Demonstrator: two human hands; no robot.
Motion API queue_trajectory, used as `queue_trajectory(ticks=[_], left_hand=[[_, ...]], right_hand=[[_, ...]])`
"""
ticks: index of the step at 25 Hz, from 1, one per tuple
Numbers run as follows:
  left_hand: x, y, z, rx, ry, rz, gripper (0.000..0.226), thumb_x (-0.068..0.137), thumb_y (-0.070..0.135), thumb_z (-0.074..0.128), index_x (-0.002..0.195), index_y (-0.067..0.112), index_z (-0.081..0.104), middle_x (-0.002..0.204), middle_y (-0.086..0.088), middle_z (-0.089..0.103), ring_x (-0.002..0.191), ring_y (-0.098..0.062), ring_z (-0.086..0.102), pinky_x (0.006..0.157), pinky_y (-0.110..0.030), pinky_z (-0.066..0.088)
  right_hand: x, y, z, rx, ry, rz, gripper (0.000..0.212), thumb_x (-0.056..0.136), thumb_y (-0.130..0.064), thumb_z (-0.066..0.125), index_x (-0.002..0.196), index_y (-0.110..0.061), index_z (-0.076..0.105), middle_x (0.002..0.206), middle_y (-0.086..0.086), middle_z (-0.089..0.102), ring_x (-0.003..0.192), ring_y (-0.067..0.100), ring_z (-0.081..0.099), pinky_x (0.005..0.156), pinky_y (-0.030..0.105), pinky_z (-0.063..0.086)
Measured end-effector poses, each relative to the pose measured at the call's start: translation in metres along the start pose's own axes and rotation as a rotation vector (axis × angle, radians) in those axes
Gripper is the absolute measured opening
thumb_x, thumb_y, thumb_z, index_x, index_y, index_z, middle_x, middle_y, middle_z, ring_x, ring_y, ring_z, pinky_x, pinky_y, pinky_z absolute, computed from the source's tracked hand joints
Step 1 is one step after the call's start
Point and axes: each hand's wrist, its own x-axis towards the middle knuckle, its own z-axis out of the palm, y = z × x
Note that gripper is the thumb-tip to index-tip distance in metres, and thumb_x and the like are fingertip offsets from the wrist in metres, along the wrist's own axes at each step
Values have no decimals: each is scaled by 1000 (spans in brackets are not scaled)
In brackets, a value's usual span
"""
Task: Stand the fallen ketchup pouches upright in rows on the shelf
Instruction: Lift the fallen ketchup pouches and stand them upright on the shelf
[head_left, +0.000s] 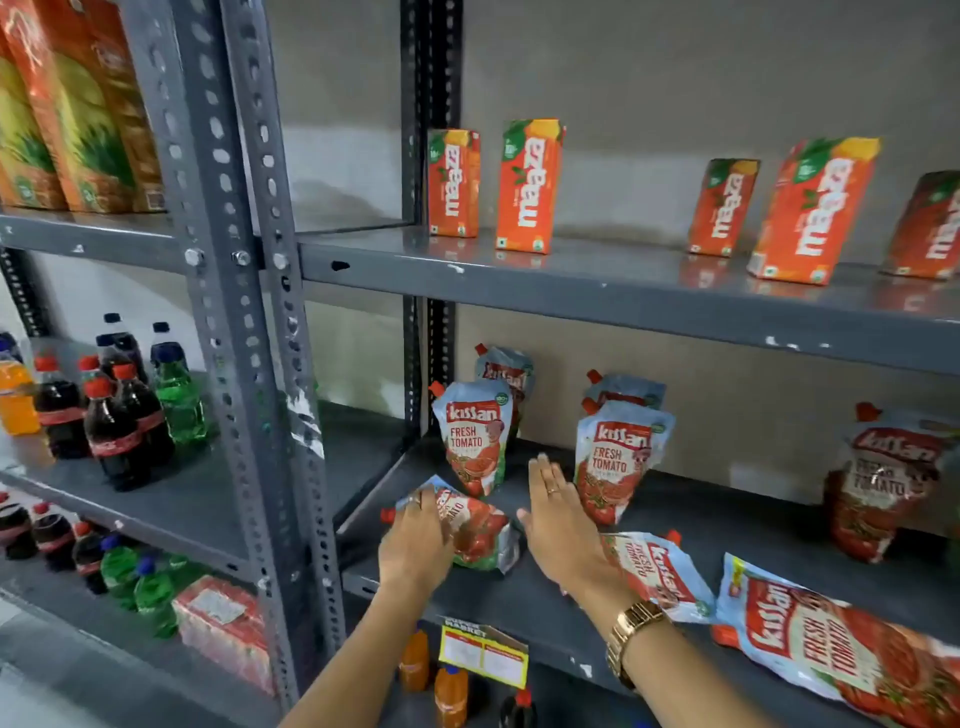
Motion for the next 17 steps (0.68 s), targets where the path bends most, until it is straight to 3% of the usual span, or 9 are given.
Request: queue_trajectory(ticks=[2,4,7,9,11,13,15,17], left_hand=[[7,-9,11,-160,-19,-122,52,88,22,49,136,8,35,137,-14,45,121,-33,50,94,-40,46],[14,-19,26,-292,-33,-198,44,86,21,50,127,6,46,127,-17,54,112,-34,56,89,-39,48],[24,-30,34,-469,-46,-268,33,83,17,54,111,0,58,112,-18,66,99,-35,62,81,-38,54],[29,-34,28,-566,-54,-363,32,84,18,59,109,-2,59,111,-19,67,101,-35,62,76,-34,50],[36,-40,23,-632,-58,-468,39,83,22,63,112,-3,56,116,-22,64,105,-37,60,76,-34,45],[45,-48,21,-663,-69,-536,44,81,23,66,112,-6,56,117,-26,62,105,-40,60,77,-35,47],[53,-54,21,-729,-103,-583,44,77,18,70,110,-8,57,116,-29,62,101,-43,61,82,-42,55],[57,-58,20,-789,-164,-620,41,73,8,73,107,-8,58,114,-29,62,100,-44,62,80,-51,57]], right_hand=[[12,-5,17,105,-115,86,59,98,-23,32,147,-5,6,159,10,4,146,23,6,119,34,12],[20,-7,29,173,-230,183,48,97,-20,32,141,-2,27,153,16,28,139,28,30,111,35,29],[30,-10,32,316,-233,265,31,91,-16,42,103,-1,65,111,18,68,110,35,58,87,36,46],[33,-8,27,522,-264,353,28,82,-17,54,69,2,69,68,14,71,90,39,67,68,36,52],[31,-10,24,708,-437,468,34,82,-26,59,59,-1,67,49,8,67,67,35,70,53,28,54],[29,-16,27,708,-528,508,43,82,-40,59,82,2,68,66,13,70,59,25,68,53,27,56],[27,-26,39,771,-482,562,46,80,-41,62,101,0,61,86,14,66,66,22,65,54,29,56],[26,-38,48,912,-468,621,34,82,-31,63,98,-2,58,88,12,65,69,22,63,58,32,56]])
